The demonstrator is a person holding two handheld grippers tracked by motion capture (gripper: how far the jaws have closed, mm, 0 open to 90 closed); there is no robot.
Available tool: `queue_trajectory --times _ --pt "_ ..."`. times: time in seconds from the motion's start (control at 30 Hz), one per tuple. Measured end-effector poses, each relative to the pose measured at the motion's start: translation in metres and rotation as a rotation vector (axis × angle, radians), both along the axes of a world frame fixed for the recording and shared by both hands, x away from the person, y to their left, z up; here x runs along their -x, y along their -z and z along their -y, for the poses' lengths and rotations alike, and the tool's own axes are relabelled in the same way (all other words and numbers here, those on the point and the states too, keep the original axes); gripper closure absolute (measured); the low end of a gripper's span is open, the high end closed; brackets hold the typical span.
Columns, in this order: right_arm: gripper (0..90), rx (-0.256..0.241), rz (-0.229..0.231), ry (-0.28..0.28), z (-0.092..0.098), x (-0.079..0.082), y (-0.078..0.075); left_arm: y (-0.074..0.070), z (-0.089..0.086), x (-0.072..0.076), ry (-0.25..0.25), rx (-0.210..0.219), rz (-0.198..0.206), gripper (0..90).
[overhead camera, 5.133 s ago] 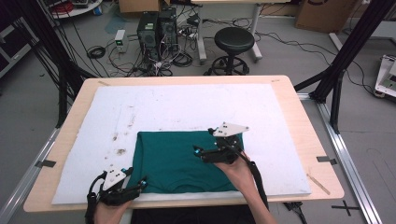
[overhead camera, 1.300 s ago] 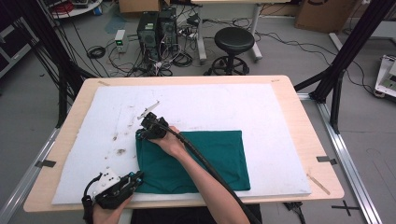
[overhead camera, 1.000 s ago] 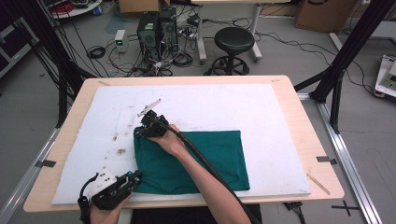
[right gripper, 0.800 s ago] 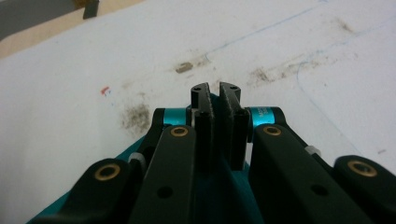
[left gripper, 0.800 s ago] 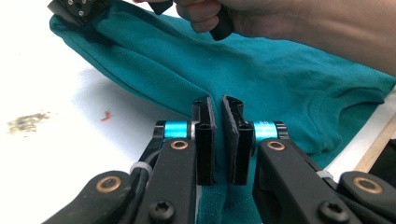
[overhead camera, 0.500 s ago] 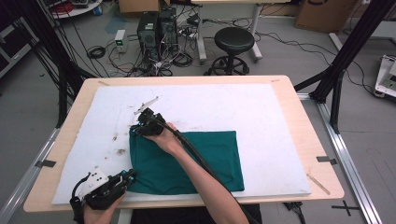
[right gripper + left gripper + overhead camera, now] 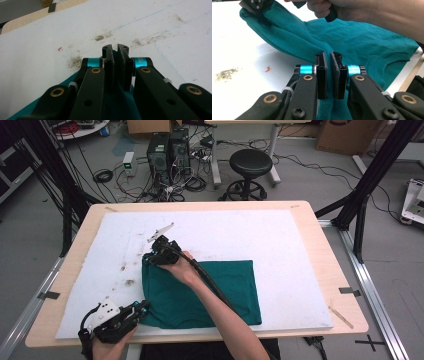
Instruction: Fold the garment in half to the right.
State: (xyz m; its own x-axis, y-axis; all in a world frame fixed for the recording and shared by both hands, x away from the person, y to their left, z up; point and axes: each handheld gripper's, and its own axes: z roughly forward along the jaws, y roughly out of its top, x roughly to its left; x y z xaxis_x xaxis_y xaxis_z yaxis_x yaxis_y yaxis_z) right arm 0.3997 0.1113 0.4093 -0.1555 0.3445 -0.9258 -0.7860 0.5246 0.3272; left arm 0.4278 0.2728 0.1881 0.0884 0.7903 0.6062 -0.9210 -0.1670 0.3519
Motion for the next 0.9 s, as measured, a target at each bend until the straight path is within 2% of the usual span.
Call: queue_trajectory --times 0.37,0.7,0.9 --pt "85.2 0.003 0.005 0.009 0.004 0.002 0.000 -0.001 0.004 0.001 -0.005 -0.009 -0.001 83.7" --pt "85.2 -0.002 0.002 -0.001 0.014 0.005 0.000 -0.006 0.012 0.006 -0.013 -0.054 0.008 83.7" --pt "85.2 -0.008 0.003 0.002 0.021 0.007 -0.002 -0.008 0.015 0.007 -0.014 -0.066 0.012 83.7"
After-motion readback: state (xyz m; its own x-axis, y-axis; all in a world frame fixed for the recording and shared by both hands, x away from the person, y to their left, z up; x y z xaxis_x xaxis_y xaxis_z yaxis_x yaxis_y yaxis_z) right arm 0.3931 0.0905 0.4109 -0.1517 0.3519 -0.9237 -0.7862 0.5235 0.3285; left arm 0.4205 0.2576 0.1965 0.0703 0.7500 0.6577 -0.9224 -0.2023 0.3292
